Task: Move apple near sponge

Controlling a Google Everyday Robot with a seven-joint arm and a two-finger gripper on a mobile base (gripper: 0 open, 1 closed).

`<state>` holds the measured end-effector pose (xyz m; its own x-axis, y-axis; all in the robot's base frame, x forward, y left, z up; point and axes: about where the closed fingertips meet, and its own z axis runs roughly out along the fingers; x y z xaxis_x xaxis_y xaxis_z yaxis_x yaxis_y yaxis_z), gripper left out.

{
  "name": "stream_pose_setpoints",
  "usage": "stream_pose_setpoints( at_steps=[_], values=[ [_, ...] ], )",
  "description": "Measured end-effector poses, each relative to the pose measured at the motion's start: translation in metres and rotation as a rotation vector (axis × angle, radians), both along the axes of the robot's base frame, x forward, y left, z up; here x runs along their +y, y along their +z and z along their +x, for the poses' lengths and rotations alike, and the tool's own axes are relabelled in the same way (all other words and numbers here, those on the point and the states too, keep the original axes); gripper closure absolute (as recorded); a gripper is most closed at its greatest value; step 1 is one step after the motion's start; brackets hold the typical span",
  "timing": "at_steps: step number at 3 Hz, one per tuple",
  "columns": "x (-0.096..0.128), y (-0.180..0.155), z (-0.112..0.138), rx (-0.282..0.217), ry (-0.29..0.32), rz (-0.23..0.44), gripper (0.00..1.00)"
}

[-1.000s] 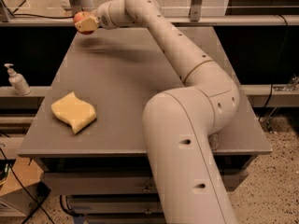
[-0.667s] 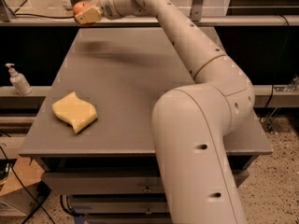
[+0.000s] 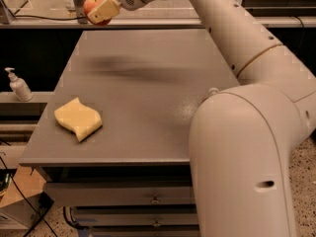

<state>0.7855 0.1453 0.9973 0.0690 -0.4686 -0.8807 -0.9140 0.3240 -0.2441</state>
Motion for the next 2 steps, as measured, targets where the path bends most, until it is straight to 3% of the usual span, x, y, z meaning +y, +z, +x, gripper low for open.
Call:
stream_pose_setpoints(
  at_steps=[1,2],
  values=[
    [-0.019,-0.002,-0.042,0.045,0.025,-0.035,1.0],
    [-0.03,-0.014,-0.084,0.088,0.049,-0.019,1.0]
  ],
)
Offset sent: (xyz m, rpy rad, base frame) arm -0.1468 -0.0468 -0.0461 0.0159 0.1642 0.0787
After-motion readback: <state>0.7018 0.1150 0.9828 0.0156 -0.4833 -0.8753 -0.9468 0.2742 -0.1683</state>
